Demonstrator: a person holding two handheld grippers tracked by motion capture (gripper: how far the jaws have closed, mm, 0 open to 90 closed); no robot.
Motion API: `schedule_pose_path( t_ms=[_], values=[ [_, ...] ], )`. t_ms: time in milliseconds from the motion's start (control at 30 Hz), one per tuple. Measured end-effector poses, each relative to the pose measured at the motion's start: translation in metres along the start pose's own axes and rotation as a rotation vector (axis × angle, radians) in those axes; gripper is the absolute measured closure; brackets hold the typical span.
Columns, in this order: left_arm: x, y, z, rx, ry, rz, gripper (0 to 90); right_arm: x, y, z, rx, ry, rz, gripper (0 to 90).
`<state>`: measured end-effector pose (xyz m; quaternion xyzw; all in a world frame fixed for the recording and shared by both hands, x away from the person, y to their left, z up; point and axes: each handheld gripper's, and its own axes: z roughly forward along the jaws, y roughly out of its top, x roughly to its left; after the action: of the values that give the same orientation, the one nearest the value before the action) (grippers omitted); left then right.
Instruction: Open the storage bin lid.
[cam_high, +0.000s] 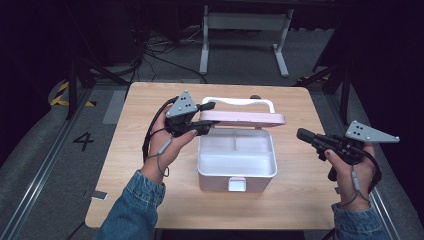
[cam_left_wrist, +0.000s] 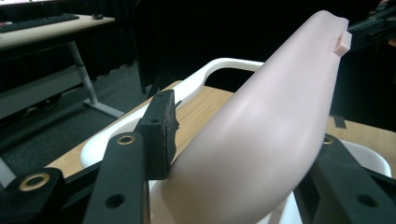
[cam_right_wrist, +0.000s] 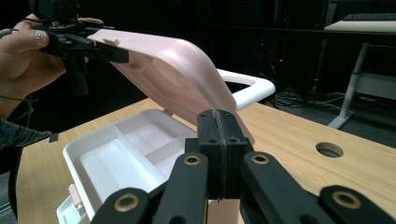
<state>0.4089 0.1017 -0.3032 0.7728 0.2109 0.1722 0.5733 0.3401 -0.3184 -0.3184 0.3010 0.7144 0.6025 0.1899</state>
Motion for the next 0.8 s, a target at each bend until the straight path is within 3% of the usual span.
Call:
schedule_pose_path(
  t_ms=[100,333,800],
  values=[
    [0.004,0.003,0.001,-0.005,-0.001,-0.023,54.4,-0.002,-0.001,-0.005,-0.007,-0.013,0.004,90.0],
    [0.015,0.009,0.007,-0.002,0.008,-0.03,57.4,-0.003,-0.003,-0.013,0.0,-0.032,0.009,89.7],
    [0.033,0.012,0.019,-0.028,0.052,-0.053,58.8,-0.004,-0.005,-0.014,-0.001,-0.034,0.012,89.1]
  ],
)
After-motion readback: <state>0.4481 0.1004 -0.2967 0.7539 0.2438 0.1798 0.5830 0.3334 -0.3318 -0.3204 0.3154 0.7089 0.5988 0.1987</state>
